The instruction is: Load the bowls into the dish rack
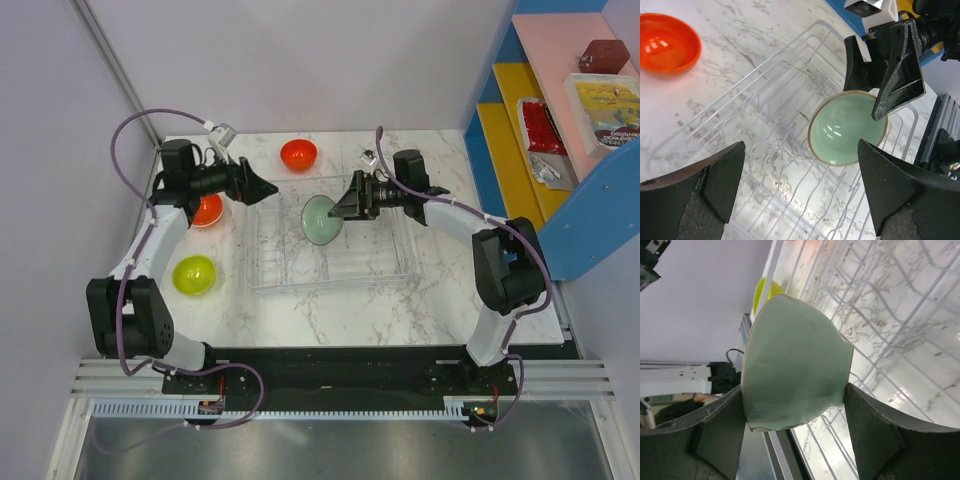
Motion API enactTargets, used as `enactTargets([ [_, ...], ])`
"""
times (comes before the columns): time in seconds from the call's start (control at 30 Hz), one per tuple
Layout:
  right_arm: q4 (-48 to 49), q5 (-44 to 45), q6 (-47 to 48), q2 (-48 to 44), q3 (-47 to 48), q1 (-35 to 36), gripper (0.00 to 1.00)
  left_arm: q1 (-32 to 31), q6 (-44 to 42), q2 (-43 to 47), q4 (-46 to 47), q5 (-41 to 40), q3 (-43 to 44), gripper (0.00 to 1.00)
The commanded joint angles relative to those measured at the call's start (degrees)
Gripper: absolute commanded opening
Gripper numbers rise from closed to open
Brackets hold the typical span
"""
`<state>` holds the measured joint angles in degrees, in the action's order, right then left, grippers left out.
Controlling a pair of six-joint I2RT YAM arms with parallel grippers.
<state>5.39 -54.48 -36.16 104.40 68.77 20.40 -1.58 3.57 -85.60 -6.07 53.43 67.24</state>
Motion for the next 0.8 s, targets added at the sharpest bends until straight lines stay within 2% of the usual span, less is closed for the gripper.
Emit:
enactTargets([
  [0.0,-15.8,5.9,14.6,-4.3,10.0,0.0,0.00,8.7,-1.5,7.0,-6.2,1.6,-1.5,1.00],
  [0.13,-28.2,14.6,25.1,-2.5,17.5,0.0,0.00,14.8,-8.1,8.6,-15.0,2.8,-0.2,1.00],
  [0.17,-29.7,16.4,26.6,-1.6,20.4,0.1,0.00,16.5,-9.5,9.2,-19.2,2.8,0.0,1.00],
  [0.27,-34.7,22.8,31.3,0.4,25.6,0.3,0.00,19.3,-13.1,11.5,-23.0,3.0,-1.9,0.99],
  [0.5,-44.0,33.7,40.9,4.1,36.9,3.1,0.00,24.8,-16.4,17.5,-21.7,3.4,-10.1,0.98],
  [0.57,-45.8,39.3,43.2,4.8,39.4,5.1,0.00,27.2,-17.0,18.2,-21.3,5.1,-10.8,0.98],
  [0.77,-48.4,47.2,49.1,6.9,45.6,9.6,0.00,31.9,-17.6,17.4,-20.8,14.2,-12.5,0.98],
])
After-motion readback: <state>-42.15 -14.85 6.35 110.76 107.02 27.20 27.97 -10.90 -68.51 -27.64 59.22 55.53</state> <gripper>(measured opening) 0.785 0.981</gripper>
